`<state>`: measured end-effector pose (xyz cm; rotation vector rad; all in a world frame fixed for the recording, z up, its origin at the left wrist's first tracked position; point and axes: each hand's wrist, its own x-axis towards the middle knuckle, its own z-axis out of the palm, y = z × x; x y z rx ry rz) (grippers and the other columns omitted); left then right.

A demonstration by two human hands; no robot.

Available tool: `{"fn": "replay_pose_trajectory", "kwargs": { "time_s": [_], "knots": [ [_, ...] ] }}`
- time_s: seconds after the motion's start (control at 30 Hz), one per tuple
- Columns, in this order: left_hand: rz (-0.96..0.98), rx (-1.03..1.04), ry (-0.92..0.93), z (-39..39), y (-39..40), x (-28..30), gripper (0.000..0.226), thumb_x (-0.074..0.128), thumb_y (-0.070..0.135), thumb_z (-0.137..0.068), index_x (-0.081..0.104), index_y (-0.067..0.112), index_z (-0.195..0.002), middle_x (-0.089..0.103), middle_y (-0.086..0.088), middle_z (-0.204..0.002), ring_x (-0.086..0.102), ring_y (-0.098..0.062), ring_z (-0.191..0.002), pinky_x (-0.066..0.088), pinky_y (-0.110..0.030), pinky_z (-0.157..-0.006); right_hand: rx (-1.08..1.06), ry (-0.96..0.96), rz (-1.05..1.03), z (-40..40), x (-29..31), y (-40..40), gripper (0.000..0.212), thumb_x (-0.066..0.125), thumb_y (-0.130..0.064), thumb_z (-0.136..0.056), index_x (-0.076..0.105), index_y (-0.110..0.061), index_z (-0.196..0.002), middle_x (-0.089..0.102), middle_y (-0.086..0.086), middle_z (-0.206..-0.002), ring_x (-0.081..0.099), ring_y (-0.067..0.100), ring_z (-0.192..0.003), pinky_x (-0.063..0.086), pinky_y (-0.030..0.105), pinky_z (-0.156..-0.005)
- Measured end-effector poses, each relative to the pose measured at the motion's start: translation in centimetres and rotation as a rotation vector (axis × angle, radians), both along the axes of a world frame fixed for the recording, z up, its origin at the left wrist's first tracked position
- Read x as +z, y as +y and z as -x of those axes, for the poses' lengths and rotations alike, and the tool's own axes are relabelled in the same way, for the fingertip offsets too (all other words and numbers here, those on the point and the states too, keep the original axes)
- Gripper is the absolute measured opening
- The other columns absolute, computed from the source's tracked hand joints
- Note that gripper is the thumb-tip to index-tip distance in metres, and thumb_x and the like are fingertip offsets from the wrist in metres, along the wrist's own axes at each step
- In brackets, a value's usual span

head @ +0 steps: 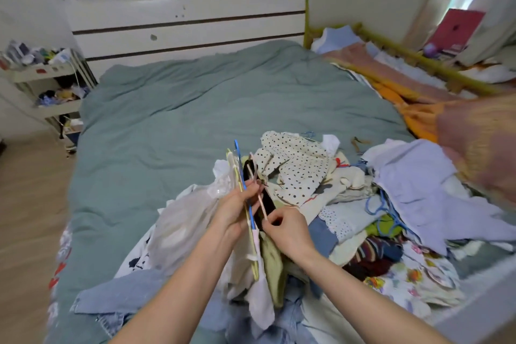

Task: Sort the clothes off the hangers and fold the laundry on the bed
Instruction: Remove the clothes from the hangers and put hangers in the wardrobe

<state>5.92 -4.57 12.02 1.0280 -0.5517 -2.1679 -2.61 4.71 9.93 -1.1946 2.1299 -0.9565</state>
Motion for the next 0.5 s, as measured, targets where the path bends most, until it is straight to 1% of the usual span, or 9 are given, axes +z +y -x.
{"fn": "replay_pose_trajectory", "kwargs": {
  "time_s": [0.07, 0.1, 0.13, 0.23, 0.27, 0.33, 0.4, 0.43, 0.5],
  "knots": [
    [0.001, 0.059, 0.062, -0.5, -0.7, -0.1, 0.017, 0.055, -0.007, -0.089, 0.060, 0.006, -0.100, 0.071, -0.003, -0.075, 0.070, -0.011, -0.069, 0.059, -0.024, -0.071, 0.044, 0.124, -0.020, 0.2, -0.9, 0.8, 0.020, 0.057, -0.020, -0.089, 0.063, -0.015, -0.071, 0.063, -0.004, -0.079, 0.053, 0.013, -0.082, 0.041, 0.028, -0.077],
    [0.009, 0.086, 0.085, -0.7, -0.9, -0.1, 0.018, 0.055, -0.006, -0.090, 0.060, 0.006, -0.101, 0.070, -0.003, -0.076, 0.070, -0.010, -0.071, 0.059, -0.024, -0.072, 0.053, 0.147, -0.003, 0.3, -1.1, 1.1, 0.020, 0.053, -0.023, -0.094, 0.060, -0.018, -0.076, 0.062, -0.002, -0.085, 0.050, 0.015, -0.088, 0.040, 0.032, -0.080],
    [0.020, 0.103, 0.095, -0.9, -1.0, 0.0, 0.016, 0.056, -0.004, -0.091, 0.060, 0.007, -0.101, 0.070, -0.003, -0.077, 0.070, -0.009, -0.072, 0.059, -0.023, -0.072, 0.058, 0.148, 0.036, 0.3, -1.3, 1.4, 0.019, 0.050, -0.025, -0.097, 0.057, -0.020, -0.080, 0.061, -0.001, -0.086, 0.049, 0.015, -0.089, 0.038, 0.032, -0.078],
    [0.067, 0.105, 0.065, -0.8, -0.5, 0.0, 0.010, 0.054, 0.004, -0.095, 0.063, 0.003, -0.098, 0.072, -0.006, -0.081, 0.071, -0.010, -0.073, 0.059, -0.025, -0.074, 0.073, 0.205, 0.133, -0.4, -1.6, 1.6, 0.021, 0.047, -0.023, -0.099, 0.059, -0.014, -0.084, 0.059, 0.001, -0.078, 0.049, 0.018, -0.078, 0.036, 0.034, -0.067],
    [0.081, 0.098, 0.051, -0.5, -0.2, 0.0, 0.011, 0.052, 0.005, -0.096, 0.063, 0.002, -0.099, 0.073, -0.008, -0.082, 0.071, -0.012, -0.073, 0.059, -0.026, -0.074, 0.082, 0.221, 0.135, -0.6, -1.8, 1.5, 0.023, 0.047, -0.023, -0.098, 0.058, -0.013, -0.081, 0.057, 0.002, -0.074, 0.049, 0.019, -0.075, 0.038, 0.037, -0.066],
    [0.102, 0.070, 0.027, -0.1, 0.3, -0.1, 0.013, 0.048, 0.005, -0.098, 0.061, 0.001, -0.098, 0.074, -0.010, -0.082, 0.072, -0.015, -0.073, 0.059, -0.028, -0.074, 0.104, 0.228, 0.116, -0.7, -2.1, 1.3, 0.027, 0.047, -0.023, -0.098, 0.051, -0.013, -0.073, 0.051, 0.000, -0.066, 0.046, 0.021, -0.069, 0.040, 0.041, -0.065],
    [0.114, 0.039, 0.000, 0.4, 0.6, -0.3, 0.015, 0.046, 0.004, -0.099, 0.060, 0.001, -0.097, 0.074, -0.009, -0.078, 0.072, -0.014, -0.069, 0.059, -0.026, -0.070, 0.152, 0.219, 0.085, -0.3, -2.4, 1.5, 0.029, 0.048, -0.023, -0.097, 0.047, -0.014, -0.070, 0.046, -0.001, -0.065, 0.042, 0.019, -0.067, 0.040, 0.041, -0.066],
    [0.114, 0.025, -0.015, 0.7, 0.7, -0.4, 0.015, 0.045, 0.004, -0.100, 0.060, 0.001, -0.099, 0.072, -0.007, -0.073, 0.071, -0.013, -0.065, 0.060, -0.025, -0.067, 0.196, 0.206, 0.078, 0.3, -2.3, 1.7, 0.029, 0.049, -0.024, -0.097, 0.050, -0.012, -0.071, 0.048, -0.001, -0.067, 0.043, 0.018, -0.069, 0.040, 0.040, -0.068],
    [0.108, 0.000, -0.028, 1.5, 0.7, -0.9, 0.017, 0.043, 0.004, -0.100, 0.058, 0.000, -0.106, 0.064, -0.006, -0.066, 0.064, -0.011, -0.056, 0.059, -0.023, -0.064, 0.276, 0.141, 0.082, 2.1, -2.3, 2.0, 0.025, 0.050, -0.025, -0.098, 0.062, -0.011, -0.081, 0.056, -0.001, -0.077, 0.048, 0.015, -0.078, 0.039, 0.034, -0.072]
  ]
}}
